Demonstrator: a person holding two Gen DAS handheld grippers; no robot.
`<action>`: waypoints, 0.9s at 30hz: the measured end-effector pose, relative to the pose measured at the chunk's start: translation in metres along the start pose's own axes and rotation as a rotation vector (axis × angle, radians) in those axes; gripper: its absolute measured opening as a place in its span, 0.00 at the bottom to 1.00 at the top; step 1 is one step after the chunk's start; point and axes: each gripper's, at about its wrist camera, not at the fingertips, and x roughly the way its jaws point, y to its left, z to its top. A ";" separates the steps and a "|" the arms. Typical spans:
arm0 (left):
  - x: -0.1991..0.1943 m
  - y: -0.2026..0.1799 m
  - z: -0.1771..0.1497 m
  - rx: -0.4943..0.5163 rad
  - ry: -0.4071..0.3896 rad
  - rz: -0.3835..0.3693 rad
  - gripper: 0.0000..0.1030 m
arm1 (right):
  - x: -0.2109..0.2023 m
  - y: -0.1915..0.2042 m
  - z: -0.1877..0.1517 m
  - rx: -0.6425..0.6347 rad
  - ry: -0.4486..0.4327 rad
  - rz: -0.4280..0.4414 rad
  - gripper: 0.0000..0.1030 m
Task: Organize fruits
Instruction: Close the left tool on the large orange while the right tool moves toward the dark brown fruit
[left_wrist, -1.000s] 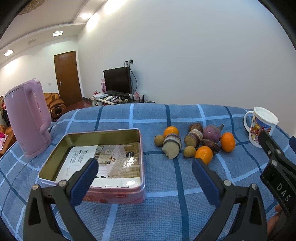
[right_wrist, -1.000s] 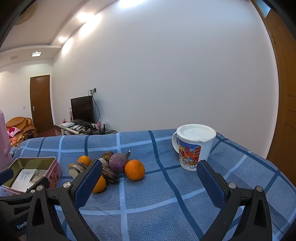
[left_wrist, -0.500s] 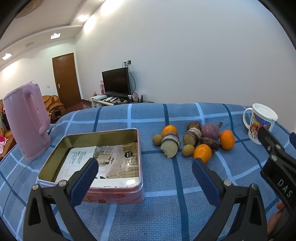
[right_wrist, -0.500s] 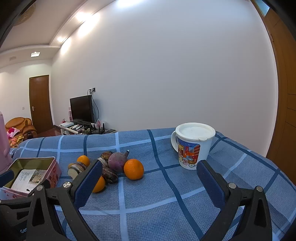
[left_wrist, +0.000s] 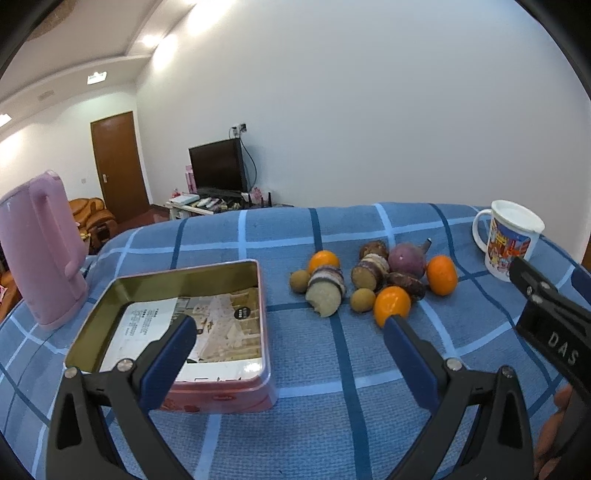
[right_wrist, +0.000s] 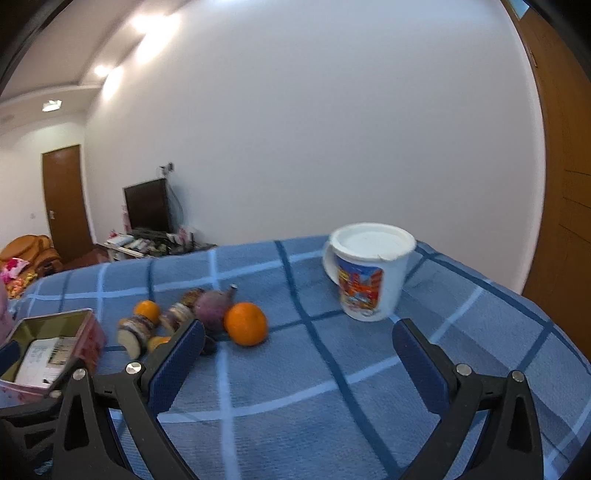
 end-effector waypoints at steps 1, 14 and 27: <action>0.000 0.001 0.000 -0.008 0.001 -0.008 1.00 | 0.003 -0.004 0.001 0.010 0.015 -0.016 0.99; 0.043 -0.081 0.007 0.187 0.177 -0.198 0.57 | 0.010 -0.048 0.007 0.181 0.066 -0.007 0.74; 0.110 -0.071 0.015 0.038 0.369 -0.275 0.35 | 0.024 -0.051 0.005 0.209 0.128 0.021 0.74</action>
